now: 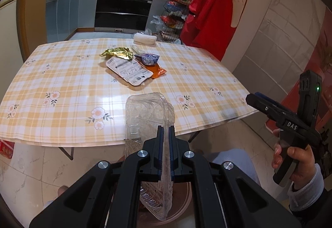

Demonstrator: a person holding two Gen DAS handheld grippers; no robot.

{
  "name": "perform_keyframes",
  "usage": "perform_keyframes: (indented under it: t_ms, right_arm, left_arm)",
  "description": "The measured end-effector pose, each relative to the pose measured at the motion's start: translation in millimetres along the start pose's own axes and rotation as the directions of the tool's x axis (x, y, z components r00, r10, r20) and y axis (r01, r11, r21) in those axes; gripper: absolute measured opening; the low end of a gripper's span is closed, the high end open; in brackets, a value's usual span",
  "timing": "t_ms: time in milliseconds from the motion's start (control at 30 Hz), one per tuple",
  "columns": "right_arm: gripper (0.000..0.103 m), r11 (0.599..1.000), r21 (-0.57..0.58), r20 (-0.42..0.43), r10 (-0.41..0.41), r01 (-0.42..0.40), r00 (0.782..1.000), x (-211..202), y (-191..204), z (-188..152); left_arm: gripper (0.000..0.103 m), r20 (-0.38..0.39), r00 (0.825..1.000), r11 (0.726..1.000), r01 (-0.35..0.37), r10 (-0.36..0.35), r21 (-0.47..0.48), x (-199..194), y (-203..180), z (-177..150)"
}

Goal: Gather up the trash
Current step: 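Lower the clear tray into the bin and open the left gripper, then move both tools toward the white paper sheet and blue snack wrapper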

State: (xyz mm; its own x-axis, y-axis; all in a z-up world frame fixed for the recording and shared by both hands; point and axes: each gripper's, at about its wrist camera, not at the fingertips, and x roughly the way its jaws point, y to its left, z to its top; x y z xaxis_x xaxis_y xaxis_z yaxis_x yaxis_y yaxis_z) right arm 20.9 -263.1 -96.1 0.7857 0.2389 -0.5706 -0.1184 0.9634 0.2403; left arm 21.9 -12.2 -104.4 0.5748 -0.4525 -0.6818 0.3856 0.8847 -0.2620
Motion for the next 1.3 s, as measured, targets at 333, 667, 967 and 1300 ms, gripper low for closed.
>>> perform_keyframes:
  t_ms: [333, 667, 967, 1300]
  right_arm:
    - [0.097, 1.0, 0.016, -0.012, -0.004, 0.004, 1.0, 3.4, -7.1, -3.8]
    - [0.097, 1.0, 0.014, -0.025, -0.016, 0.016, 1.0, 8.7, -10.0, -6.4]
    - [0.097, 0.999, -0.01, -0.056, -0.052, 0.051, 0.997, 28.2, -17.7, -3.5]
    - [0.097, 0.995, -0.04, -0.101, -0.093, 0.089, 0.991, 84.6, -33.1, 20.2]
  left_arm:
    - [0.057, -0.007, 1.0, 1.0, -0.002, 0.003, 0.026, 5.4, -8.9, 0.0]
    - [0.083, 0.032, 0.994, 0.994, -0.1, 0.101, -0.041, 1.6, 16.4, 9.2]
    - [0.085, 0.041, 0.983, 0.983, -0.178, 0.179, -0.037, 10.4, 47.9, 36.4]
    - [0.085, -0.014, 0.984, 0.982, -0.18, 0.18, -0.056, 63.7, 80.2, 71.2]
